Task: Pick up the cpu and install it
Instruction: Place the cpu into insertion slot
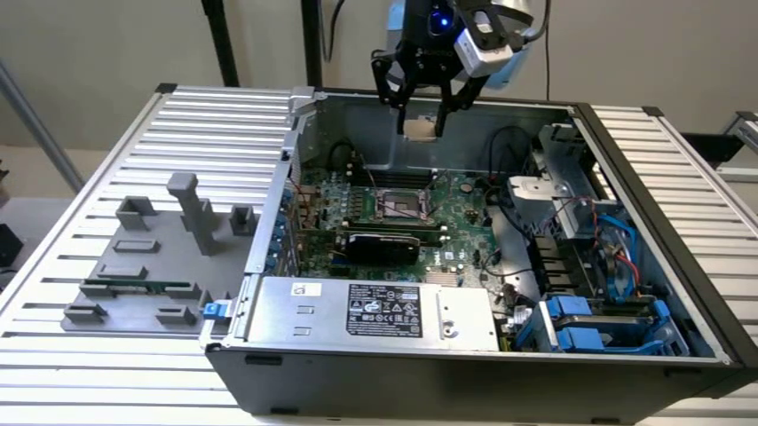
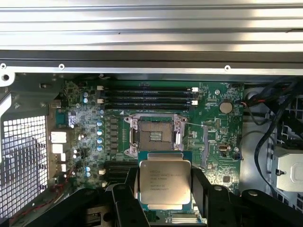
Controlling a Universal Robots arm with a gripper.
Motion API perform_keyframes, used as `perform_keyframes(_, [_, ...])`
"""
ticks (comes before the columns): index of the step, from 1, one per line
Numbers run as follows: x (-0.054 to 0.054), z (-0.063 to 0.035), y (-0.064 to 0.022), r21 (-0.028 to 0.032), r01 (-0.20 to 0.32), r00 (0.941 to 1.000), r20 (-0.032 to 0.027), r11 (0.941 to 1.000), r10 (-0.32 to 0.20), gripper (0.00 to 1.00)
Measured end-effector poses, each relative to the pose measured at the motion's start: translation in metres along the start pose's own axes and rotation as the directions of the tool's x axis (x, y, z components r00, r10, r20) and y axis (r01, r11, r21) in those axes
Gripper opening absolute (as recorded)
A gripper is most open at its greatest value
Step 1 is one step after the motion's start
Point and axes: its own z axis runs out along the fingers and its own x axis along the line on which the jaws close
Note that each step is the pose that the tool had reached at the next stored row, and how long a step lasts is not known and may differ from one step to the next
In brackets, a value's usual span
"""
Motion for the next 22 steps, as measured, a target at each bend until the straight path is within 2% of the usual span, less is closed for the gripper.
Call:
perform_keyframes(13, [0.0, 0.0001, 0.0, 0.0003, -0.007, 1.0, -0.0001, 1.0, 0.007, 0.55])
perform_keyframes(18, [0.0001, 0.0004, 0.0, 0.0, -0.089, 0.996, -0.001, 0.996, 0.089, 0.55])
perform_keyframes(22, [0.0001, 0.0008, 0.0, -0.0004, -0.158, 0.9874, -0.0019, 0.9874, 0.158, 0.55])
